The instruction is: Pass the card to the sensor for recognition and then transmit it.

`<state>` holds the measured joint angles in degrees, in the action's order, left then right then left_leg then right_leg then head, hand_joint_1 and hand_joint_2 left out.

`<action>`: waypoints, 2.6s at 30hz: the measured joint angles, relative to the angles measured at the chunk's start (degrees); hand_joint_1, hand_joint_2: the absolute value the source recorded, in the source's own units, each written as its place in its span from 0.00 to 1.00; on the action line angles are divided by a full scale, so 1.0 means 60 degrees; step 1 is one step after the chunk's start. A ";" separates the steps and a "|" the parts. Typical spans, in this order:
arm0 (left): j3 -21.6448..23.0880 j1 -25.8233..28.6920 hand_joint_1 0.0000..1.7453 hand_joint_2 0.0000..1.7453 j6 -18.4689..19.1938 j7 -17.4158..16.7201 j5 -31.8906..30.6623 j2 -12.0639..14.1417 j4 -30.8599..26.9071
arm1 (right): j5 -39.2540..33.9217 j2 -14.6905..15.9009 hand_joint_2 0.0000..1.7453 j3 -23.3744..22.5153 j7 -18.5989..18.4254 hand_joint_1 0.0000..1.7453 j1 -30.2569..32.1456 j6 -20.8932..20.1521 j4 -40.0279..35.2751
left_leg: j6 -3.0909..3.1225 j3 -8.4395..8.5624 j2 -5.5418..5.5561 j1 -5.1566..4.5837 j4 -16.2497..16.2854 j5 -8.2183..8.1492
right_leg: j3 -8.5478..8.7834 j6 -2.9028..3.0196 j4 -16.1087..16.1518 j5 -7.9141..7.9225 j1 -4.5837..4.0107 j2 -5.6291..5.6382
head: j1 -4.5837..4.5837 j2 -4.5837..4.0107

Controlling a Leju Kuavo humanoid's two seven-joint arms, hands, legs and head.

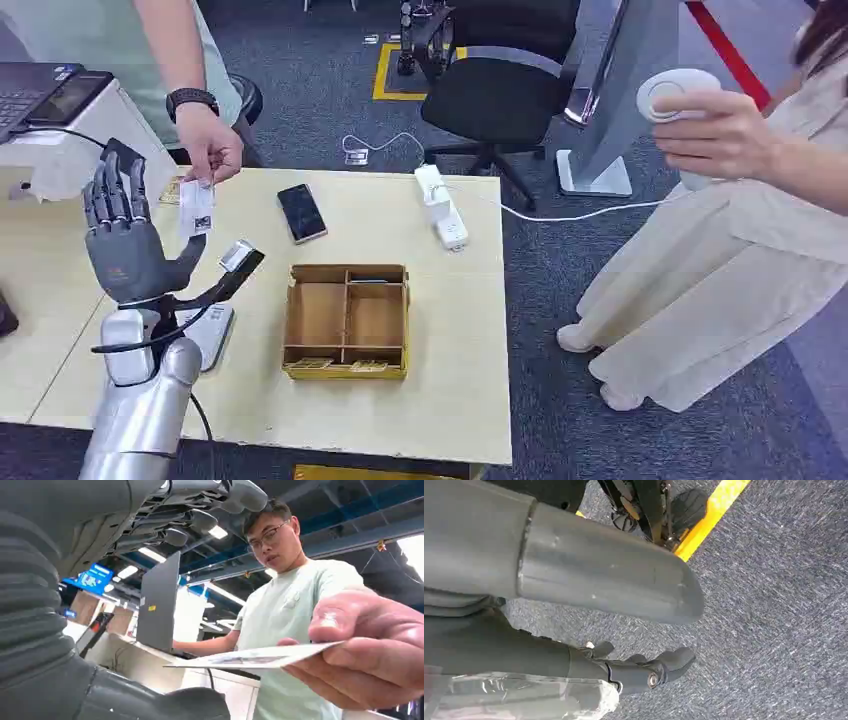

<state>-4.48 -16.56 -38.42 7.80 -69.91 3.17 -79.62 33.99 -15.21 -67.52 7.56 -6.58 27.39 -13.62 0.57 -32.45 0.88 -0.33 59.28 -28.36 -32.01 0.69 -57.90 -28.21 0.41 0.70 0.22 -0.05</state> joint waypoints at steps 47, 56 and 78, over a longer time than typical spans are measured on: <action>0.0099 0.0287 1.00 1.00 0.0055 0.0725 0.3158 -0.0167 0.0117 | -0.0208 0.0004 0.00 0.0018 0.0109 0.00 0.0025 0.0226 0.0000 | 0.0000 0.0000 0.0000 0.0001 0.0000 0.0000 | -0.0001 0.0000 0.0000 0.0000 -0.0001 0.0000 | 0.0000 0.0000; 0.0568 0.0271 1.00 1.00 0.0935 0.0481 0.5704 0.0156 0.0160 | -0.0368 0.0004 0.00 0.0015 0.0113 0.00 0.0050 0.0306 0.0000 | 0.0000 0.0000 -0.0001 0.0002 0.0000 0.0000 | -0.0001 0.0000 0.0000 0.0000 -0.0002 0.0001 | 0.0000 -0.0003; 0.0998 0.0120 1.00 1.00 0.3595 -0.1129 0.9331 0.1402 0.1009 | -0.0667 0.0000 0.00 -0.0018 0.0109 0.00 0.0101 0.0546 0.0000 | -0.0001 -0.0001 -0.0008 0.0004 -0.0001 0.0000 | -0.0003 0.0001 -0.0001 0.0000 -0.0004 0.0010 | 0.0000 0.0000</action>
<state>1.51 -15.84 -16.85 1.03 -13.92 11.58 -73.57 29.99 -15.21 -67.63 8.22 -5.98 30.67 -13.62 0.56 -32.46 0.83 -0.30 59.28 -28.36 -32.03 0.69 -57.91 -28.21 0.39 0.76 0.22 -0.04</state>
